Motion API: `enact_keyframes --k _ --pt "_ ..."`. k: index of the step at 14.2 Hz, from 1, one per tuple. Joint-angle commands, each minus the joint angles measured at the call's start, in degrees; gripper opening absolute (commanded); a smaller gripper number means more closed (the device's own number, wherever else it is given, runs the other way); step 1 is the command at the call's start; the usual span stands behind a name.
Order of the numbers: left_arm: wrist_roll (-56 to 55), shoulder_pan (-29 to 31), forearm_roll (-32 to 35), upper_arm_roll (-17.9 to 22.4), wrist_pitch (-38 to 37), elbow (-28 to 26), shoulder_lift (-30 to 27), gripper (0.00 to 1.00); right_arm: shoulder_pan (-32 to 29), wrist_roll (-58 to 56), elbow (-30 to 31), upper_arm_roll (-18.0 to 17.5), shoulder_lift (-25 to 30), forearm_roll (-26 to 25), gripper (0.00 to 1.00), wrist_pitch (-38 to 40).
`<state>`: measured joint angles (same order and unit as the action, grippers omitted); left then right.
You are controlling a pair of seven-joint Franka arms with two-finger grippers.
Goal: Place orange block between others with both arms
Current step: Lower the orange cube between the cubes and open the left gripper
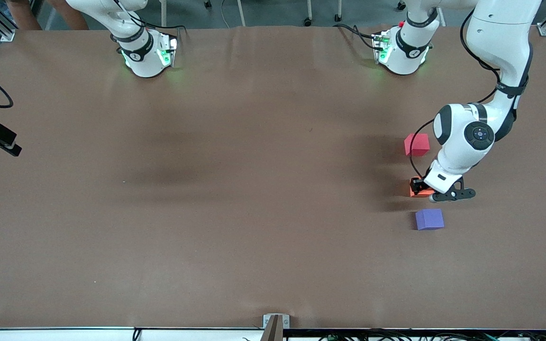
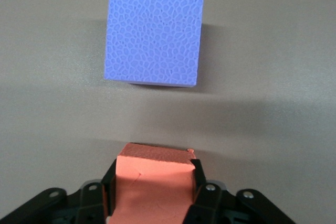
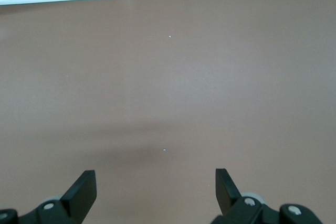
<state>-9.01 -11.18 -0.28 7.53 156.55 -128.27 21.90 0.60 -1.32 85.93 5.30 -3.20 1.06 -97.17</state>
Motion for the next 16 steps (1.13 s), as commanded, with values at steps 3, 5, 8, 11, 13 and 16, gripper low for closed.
enact_keyframes --k 3,5,8,11,13,16 --pt "1.0 0.4 -1.2 -0.4 0.1 -1.2 -1.2 1.0 -0.2 0.1 0.5 -0.2 0.3 0.0 1.0 0.0" --pt "0.8 0.4 -1.2 -0.4 -3.1 -0.8 -3.8 1.0 -0.2 0.1 0.5 -0.2 0.3 0.0 1.0 0.0" --pt "0.8 0.4 -1.2 -0.3 -14.3 3.4 -9.1 1.0 -0.1 -0.1 0.4 -0.2 0.4 0.0 1.0 0.2" --pt "0.8 0.1 -1.1 -0.3 -27.4 12.1 -11.4 1.0 -0.2 -0.1 0.4 -0.2 0.4 0.0 1.0 0.2" --pt "1.5 0.1 -1.1 -0.4 -36.9 19.8 -11.9 1.0 0.0 -0.5 0.4 -0.2 0.5 -0.2 1.0 0.4" --pt "1.7 0.1 -1.2 -0.4 -52.2 32.7 -11.8 1.0 0.1 -0.7 0.4 -0.2 0.5 -0.2 1.0 0.6"
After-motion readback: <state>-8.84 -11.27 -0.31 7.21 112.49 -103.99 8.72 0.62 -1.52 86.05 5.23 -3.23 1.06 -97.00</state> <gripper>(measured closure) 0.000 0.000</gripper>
